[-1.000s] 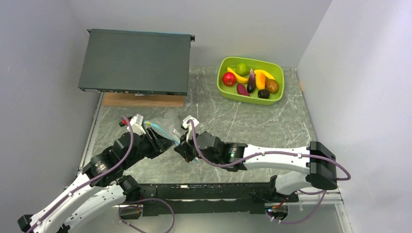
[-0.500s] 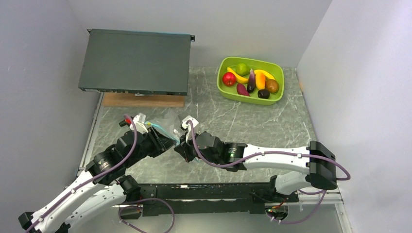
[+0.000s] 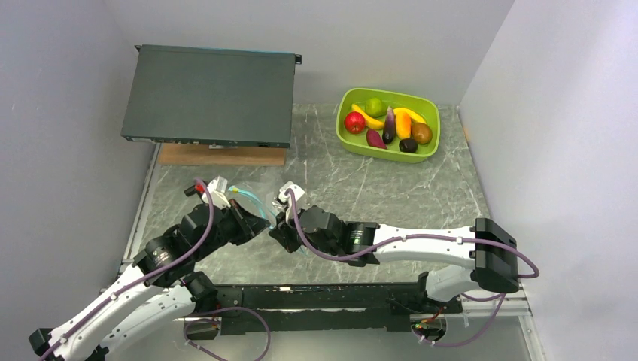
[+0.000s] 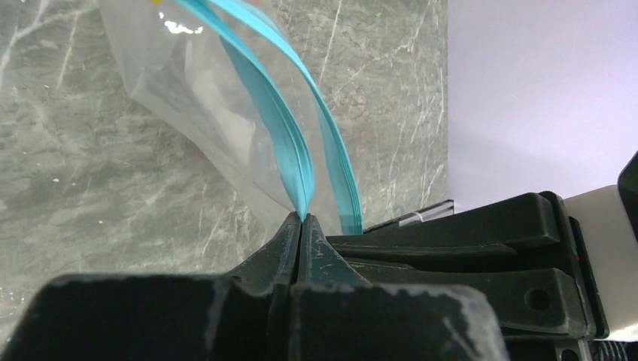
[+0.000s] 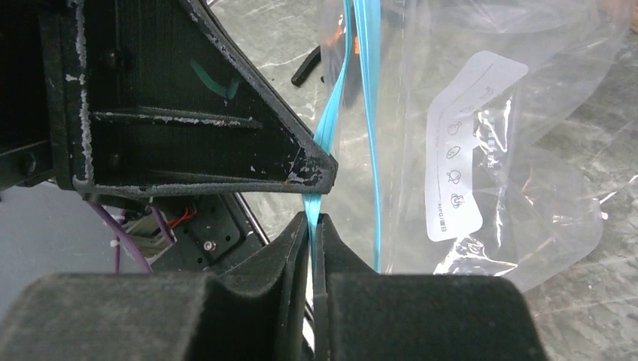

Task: Place the food in the zip-top bag and seal the zipper
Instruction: Open the zipper of the food storage bag at the center of the board.

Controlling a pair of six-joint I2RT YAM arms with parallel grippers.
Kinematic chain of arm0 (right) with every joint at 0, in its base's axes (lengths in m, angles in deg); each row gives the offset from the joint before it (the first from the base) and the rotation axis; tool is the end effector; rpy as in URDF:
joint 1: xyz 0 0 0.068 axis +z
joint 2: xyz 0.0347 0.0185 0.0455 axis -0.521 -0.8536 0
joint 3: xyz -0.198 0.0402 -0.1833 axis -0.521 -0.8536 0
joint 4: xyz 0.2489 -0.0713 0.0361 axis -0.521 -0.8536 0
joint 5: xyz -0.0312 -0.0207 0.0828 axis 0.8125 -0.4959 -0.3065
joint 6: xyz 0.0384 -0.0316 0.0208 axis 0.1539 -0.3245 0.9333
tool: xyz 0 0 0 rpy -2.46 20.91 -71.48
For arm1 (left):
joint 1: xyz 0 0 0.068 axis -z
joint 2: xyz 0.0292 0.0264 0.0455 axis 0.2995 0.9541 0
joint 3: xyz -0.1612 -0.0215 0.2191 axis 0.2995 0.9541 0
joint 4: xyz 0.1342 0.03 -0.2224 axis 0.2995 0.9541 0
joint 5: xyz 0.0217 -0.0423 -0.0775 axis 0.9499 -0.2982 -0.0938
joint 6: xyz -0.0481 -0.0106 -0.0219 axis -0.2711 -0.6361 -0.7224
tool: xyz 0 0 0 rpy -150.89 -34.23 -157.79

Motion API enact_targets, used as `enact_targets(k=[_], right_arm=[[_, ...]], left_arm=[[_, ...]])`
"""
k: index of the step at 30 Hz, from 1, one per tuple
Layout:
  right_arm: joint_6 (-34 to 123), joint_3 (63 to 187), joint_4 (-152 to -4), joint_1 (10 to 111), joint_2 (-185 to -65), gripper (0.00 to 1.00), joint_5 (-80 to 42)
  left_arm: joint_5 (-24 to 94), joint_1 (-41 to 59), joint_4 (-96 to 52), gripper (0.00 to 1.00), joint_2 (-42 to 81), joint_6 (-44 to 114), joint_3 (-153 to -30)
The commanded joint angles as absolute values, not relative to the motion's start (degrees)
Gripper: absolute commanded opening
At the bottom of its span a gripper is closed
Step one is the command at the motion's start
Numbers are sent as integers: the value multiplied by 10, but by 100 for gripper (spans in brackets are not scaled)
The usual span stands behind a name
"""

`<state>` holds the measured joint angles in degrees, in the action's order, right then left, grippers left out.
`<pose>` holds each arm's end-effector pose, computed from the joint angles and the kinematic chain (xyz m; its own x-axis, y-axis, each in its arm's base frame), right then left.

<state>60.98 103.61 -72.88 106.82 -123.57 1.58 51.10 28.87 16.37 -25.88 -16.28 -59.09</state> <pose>0.0885 0.3085 0.2834 -0.4317 -0.1383 -0.8913 -0.7840 0.5462 0.2950 0.0873 -0.0844 0.2962 -0.7070 -0.5375 -0.4597 0.0119 0.6408 -0.7676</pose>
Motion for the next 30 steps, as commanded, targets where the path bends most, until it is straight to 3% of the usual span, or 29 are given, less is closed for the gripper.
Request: enact_targets(k=[1,2,5,11,16,30], right_arm=[[603,1057,-728,1072,-1209,17,8],[601,1068,-740,1071,-1208,26,5],[596,1113,-827,1071,-1210,36,10],[576,1173,-922,1069,-1203,38,30],[565,1200,-944,1058,-1219,50,62],[577,1232,-914,1055,-1309,45,61]], left_arm=[[534,290,159,0,-270,-128,-593],[535,289,162,0,-271,-129,-594],[545,289,185,0,-265,-133,-601],[547,289,215,0,-253,-129,-620],[551,289,205,0,-262,-131,-618],[541,290,205,0,-268,-137,-624]])
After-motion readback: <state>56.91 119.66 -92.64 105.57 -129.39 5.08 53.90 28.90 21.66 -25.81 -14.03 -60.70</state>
